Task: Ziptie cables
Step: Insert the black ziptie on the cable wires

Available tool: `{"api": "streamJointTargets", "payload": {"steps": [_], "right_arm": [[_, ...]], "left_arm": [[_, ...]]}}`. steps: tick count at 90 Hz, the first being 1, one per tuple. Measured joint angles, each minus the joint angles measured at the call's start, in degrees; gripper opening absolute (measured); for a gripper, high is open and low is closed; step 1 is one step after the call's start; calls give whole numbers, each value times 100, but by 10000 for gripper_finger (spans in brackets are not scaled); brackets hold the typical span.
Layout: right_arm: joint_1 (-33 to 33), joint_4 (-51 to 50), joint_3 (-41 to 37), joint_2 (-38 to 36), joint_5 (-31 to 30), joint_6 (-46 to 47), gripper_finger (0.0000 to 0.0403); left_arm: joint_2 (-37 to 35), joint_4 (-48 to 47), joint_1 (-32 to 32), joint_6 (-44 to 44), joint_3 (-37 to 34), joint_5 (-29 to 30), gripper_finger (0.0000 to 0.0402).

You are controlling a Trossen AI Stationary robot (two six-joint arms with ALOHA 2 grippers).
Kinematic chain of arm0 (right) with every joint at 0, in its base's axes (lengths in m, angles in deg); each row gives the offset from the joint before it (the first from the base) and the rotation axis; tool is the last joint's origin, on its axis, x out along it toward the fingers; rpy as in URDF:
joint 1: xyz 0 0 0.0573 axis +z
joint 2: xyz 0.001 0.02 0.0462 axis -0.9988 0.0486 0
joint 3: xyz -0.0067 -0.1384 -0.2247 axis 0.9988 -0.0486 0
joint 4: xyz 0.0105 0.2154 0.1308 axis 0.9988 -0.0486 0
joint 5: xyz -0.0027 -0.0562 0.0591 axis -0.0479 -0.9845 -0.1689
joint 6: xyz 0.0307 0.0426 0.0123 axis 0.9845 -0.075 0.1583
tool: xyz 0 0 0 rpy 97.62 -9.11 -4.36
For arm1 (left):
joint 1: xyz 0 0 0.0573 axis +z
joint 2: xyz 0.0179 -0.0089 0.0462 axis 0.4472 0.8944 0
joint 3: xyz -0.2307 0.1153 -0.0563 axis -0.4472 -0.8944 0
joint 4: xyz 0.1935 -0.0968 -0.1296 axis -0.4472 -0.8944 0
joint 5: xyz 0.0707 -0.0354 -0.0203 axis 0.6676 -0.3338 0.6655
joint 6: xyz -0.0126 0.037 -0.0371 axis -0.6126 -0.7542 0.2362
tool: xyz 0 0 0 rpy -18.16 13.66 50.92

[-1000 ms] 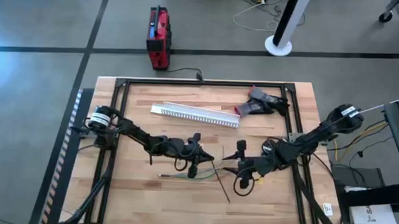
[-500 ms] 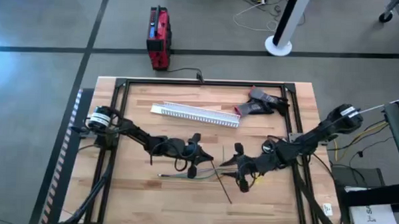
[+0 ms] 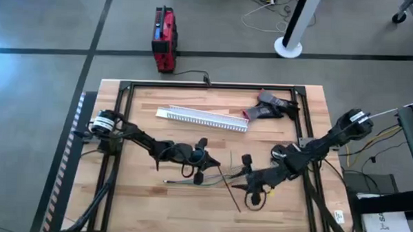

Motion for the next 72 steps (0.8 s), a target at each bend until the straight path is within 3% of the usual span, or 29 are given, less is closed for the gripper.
{"api": "streamJointTargets", "payload": {"steps": [23, 45, 72], "right_arm": [[945, -827, 637, 1175, -1119, -747, 152], [1442, -1171, 725, 1798, -1200, -1137, 158], [1520, -1474, 1119, 2167, -1044, -1582, 144]], "left_arm": [[0, -62, 9, 2, 2, 26, 0], [0, -202, 11, 4, 2, 21, 0], [0, -390, 9, -17, 4, 19, 0]]}}
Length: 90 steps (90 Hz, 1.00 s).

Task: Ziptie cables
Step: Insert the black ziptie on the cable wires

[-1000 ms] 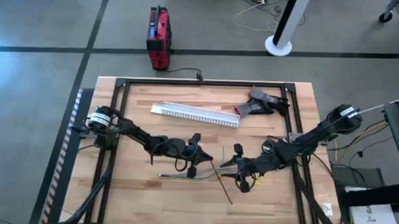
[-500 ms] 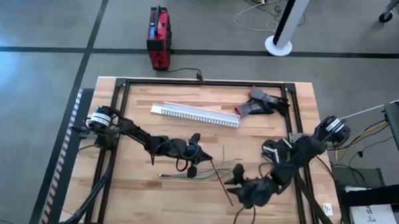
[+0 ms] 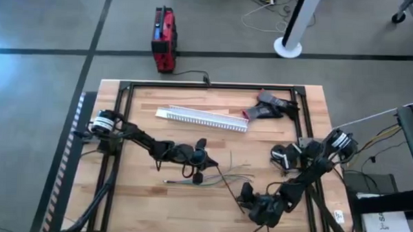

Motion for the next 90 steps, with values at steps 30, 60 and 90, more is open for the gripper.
{"api": "streamJointTargets", "payload": {"steps": [30, 60, 90], "right_arm": [[17, -1997, 990, -240, 290, 430, 138], [179, -1490, 785, 122, 227, 223, 137], [54, -1151, 1013, 470, 247, -203, 136]], "left_arm": [[0, -34, 13, -178, 4, 104, 0], [-7, -159, 22, -280, 9, 107, 0], [-6, -244, 22, -297, 9, 107, 0]]}}
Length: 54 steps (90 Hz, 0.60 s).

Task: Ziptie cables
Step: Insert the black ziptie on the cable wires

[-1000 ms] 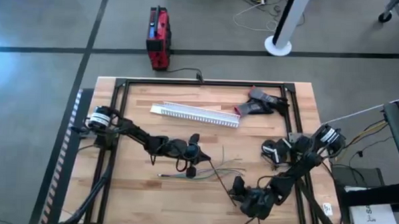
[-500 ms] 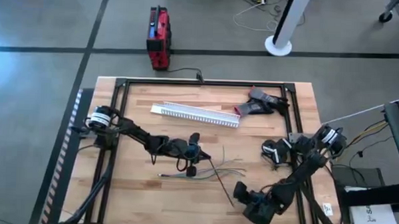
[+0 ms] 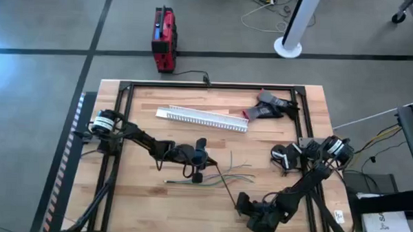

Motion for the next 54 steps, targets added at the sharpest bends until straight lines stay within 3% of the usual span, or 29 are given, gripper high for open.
{"api": "streamJointTargets", "payload": {"steps": [33, 54], "right_arm": [[128, -583, 188, 34, 100, -144, 117], [159, -199, 154, 55, 281, -395, 131]], "left_arm": [[157, 88, 0, 0, 2, -1, 0], [157, 100, 19, 15, 2, 11, 0]]}}
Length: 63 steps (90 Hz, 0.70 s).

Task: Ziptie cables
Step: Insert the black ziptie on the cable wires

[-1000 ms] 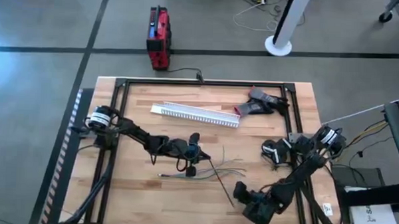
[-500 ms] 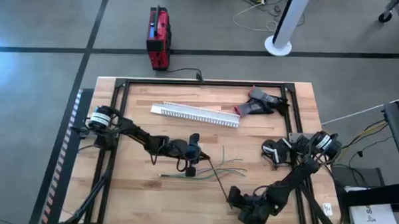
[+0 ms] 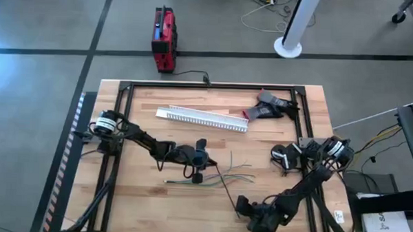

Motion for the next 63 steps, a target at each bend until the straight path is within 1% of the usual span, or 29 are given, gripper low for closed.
{"api": "streamJointTargets", "payload": {"steps": [7, 16, 26, 43, 63], "right_arm": [[-22, 428, -2, 76, 117, -207, 135], [-47, 557, 1, 123, 242, -359, 138], [-101, 607, -3, 123, 275, -293, 133], [-223, 632, -37, 130, -52, 32, 115], [-409, 658, -57, 129, -52, 133, 98]], "left_arm": [[0, 8, 14, 30, 0, 19, 0], [0, 5, 20, 74, 0, 33, 0], [0, 2, 18, 134, 0, 35, 0], [0, 3, 8, 136, 0, 10, 0], [0, 5, 7, 136, 0, -9, 0]]}}
